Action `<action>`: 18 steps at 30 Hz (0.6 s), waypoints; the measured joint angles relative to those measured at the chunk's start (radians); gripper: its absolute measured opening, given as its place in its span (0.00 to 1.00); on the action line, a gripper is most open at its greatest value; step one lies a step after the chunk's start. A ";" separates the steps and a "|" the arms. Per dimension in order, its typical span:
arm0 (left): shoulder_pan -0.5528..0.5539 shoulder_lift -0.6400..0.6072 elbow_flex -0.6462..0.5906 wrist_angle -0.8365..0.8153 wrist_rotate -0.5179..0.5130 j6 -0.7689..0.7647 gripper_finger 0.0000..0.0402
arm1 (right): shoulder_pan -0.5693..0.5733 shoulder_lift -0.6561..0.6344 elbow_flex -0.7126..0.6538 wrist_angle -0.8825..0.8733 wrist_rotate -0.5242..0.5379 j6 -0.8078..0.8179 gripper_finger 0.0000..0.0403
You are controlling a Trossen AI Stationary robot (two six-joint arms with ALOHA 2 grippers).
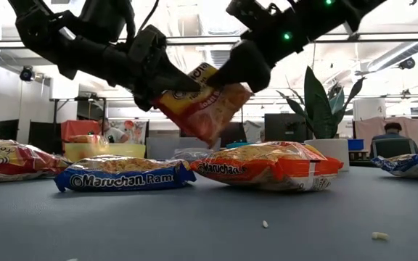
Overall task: Sort Maruchan noodles
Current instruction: Put the red noodle pack into the blue bin
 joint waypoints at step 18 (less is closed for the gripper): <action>-0.001 0.001 0.001 -0.009 0.011 0.037 0.25 | -0.002 -0.012 0.013 -0.009 -0.058 0.091 0.26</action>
